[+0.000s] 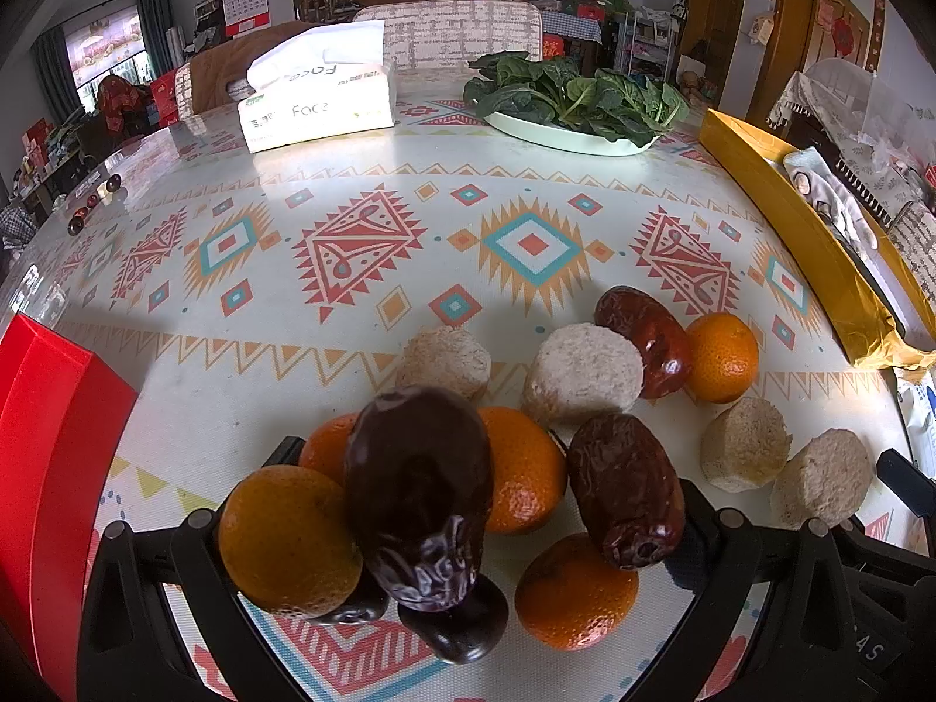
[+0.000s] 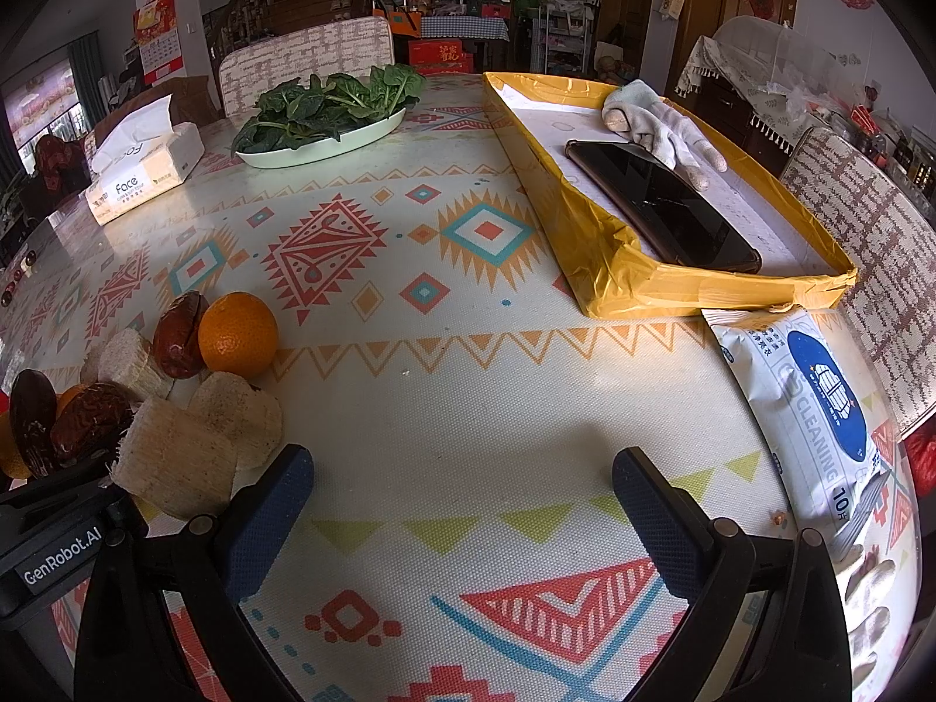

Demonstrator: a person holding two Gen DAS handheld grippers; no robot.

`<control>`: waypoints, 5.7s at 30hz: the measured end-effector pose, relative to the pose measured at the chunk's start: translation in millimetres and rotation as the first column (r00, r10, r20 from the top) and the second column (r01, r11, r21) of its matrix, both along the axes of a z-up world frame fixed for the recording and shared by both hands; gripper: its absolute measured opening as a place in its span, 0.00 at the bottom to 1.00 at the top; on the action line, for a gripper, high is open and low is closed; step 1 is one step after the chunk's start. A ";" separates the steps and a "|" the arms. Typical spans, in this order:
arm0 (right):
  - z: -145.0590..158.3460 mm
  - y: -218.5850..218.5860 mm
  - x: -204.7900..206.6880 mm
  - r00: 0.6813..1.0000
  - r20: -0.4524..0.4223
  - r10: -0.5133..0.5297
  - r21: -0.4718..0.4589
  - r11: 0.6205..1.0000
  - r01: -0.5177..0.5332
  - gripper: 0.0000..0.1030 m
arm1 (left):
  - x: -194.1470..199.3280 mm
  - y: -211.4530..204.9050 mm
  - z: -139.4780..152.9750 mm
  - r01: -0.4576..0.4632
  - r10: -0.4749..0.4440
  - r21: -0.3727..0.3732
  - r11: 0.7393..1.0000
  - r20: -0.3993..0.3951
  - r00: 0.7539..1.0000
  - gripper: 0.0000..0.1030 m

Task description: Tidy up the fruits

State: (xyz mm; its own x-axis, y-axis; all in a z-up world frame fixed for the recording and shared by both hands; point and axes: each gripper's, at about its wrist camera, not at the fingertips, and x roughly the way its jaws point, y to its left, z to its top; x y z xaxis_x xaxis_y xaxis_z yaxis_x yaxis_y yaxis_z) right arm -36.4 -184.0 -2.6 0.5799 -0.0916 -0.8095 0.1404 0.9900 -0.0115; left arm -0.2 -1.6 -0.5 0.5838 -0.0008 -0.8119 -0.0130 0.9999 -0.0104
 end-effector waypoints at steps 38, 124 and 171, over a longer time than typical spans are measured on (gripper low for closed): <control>-0.3 -0.4 -0.3 1.000 0.000 0.000 0.000 1.000 0.000 1.00 | -0.2 0.0 0.1 0.003 -0.003 0.001 1.000 -0.002 1.000 1.00; 79.4 301.9 -60.6 0.675 0.132 0.725 0.445 0.566 -0.694 0.30 | -174.3 324.0 41.6 -0.249 0.306 -0.322 0.914 0.142 0.941 0.30; 45.2 360.1 -85.6 0.609 0.110 0.785 0.267 0.567 -0.779 0.39 | -218.7 341.0 56.9 -0.254 0.374 -0.409 0.877 0.247 0.894 0.67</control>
State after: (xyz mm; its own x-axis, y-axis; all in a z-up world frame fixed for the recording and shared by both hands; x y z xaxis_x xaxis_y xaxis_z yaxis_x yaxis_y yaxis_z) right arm -122.0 176.1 42.6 0.3057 0.6047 -0.7354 -0.6876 0.6745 0.2689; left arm -218.9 339.4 56.4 0.8220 -0.0278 -0.5688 -0.2618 0.8686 -0.4208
